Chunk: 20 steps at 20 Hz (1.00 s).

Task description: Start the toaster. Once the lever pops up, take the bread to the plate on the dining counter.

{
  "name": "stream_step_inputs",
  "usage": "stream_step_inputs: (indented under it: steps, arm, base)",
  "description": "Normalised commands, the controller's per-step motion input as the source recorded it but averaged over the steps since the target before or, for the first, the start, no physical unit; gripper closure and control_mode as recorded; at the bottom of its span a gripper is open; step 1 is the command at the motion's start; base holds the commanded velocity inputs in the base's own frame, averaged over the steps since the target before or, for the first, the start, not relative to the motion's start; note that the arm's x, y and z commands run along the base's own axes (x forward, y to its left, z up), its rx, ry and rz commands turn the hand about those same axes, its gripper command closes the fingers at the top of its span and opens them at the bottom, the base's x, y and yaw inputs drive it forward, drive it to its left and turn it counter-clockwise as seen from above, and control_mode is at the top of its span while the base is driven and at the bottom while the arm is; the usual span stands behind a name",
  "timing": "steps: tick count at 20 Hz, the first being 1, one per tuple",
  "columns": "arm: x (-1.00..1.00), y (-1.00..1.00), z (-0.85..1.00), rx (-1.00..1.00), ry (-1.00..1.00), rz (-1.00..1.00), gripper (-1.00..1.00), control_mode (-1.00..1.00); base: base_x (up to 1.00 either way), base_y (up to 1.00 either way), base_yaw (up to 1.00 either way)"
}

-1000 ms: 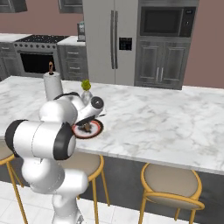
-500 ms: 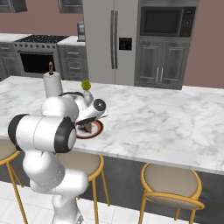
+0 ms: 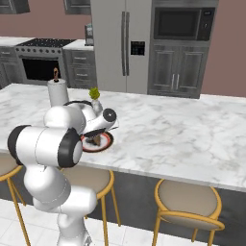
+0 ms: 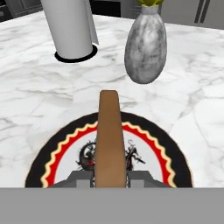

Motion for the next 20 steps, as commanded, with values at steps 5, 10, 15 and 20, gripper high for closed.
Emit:
stream_step_inputs:
  steps: [5, 10, 15, 20]
  arm:
    - [0.0, 0.0, 0.0, 0.0, 0.0, 0.0, -1.0, -1.0]
    - [0.0, 0.0, 0.0, 0.0, 0.0, 0.0, -1.0, -1.0]
    - [0.0, 0.0, 0.01, 0.0, 0.0, 0.0, -1.0, -1.0]
    - [0.0, 0.0, 0.33, 0.0, 0.0, 0.0, -1.0, -1.0]
  base:
    - [0.0, 0.0, 0.0]
    - [0.0, 0.0, 0.0]
    - [0.0, 0.0, 0.0]
    - [0.0, 0.0, 0.0]
